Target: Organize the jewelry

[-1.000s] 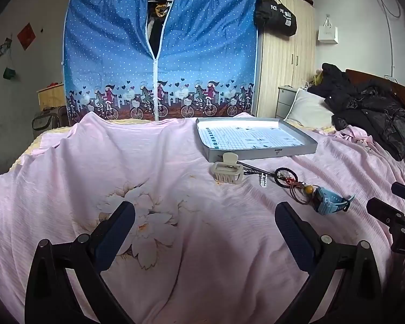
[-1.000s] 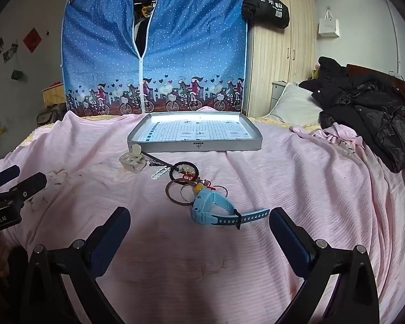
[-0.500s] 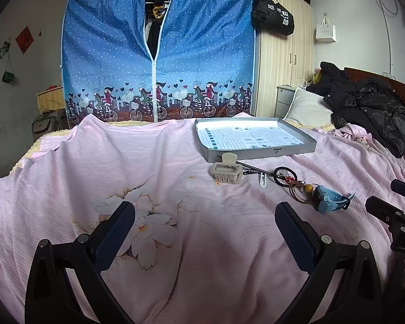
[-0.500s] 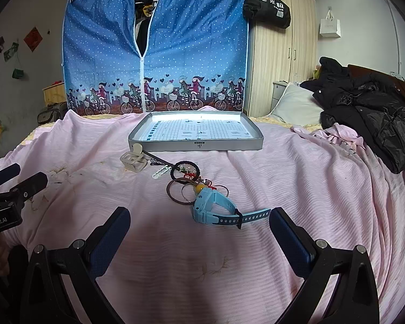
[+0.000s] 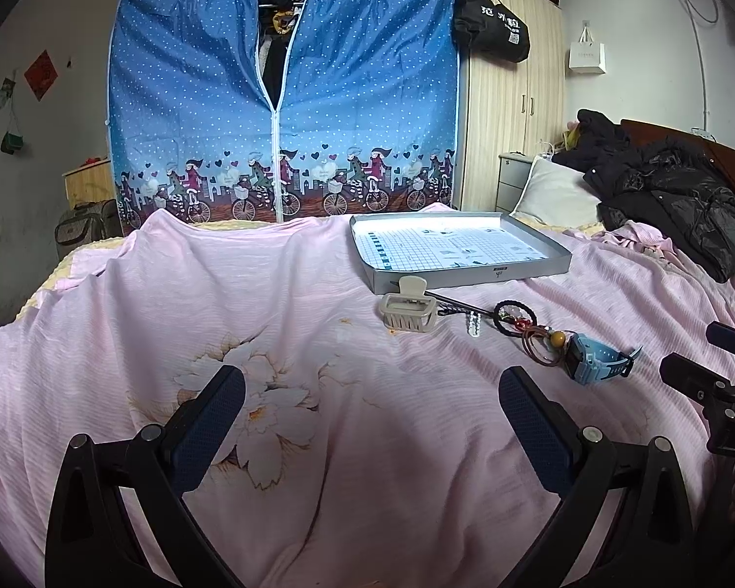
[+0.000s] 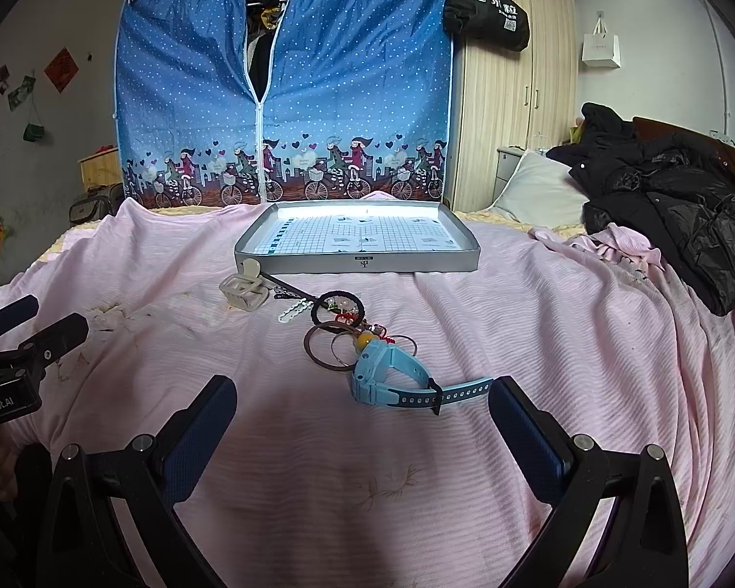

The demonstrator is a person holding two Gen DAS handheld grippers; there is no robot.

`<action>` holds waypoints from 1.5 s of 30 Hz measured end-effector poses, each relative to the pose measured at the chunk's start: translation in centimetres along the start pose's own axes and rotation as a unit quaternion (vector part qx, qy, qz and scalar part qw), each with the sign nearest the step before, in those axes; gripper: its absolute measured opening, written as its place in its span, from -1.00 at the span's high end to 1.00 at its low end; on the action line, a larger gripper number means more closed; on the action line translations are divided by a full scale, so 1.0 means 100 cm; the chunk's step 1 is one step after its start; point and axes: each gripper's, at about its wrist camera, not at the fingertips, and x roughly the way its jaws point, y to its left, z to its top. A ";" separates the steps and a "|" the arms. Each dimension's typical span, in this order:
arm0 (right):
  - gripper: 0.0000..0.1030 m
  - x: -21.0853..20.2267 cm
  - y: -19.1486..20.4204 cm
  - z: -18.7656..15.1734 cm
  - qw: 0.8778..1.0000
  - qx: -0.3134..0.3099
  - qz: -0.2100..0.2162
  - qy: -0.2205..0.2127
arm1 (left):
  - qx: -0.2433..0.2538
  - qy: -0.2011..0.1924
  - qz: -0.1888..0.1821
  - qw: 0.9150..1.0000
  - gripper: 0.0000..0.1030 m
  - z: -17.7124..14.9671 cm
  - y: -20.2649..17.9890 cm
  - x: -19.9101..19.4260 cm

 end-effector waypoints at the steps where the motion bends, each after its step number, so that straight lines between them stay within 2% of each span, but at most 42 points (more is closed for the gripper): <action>1: -1.00 0.000 0.000 0.000 1.000 0.000 0.000 0.000 | 0.000 0.001 -0.001 1.000 -0.98 0.000 0.000 0.000; 10: -1.00 0.003 -0.005 0.002 1.000 0.002 0.000 0.004 | -0.007 0.005 0.001 1.000 -0.97 0.000 0.003 0.001; 14: -1.00 -0.003 0.000 -0.001 1.000 0.005 0.003 -0.008 | -0.007 0.005 0.000 1.000 -0.97 -0.001 0.003 -0.001; 22: -1.00 -0.004 0.007 -0.009 1.000 0.006 0.002 -0.001 | -0.003 0.004 -0.001 1.000 -0.98 0.000 0.002 0.000; 45: -1.00 0.001 0.002 -0.001 1.000 0.003 0.003 0.002 | -0.006 0.005 0.001 1.000 -0.98 0.000 0.003 -0.001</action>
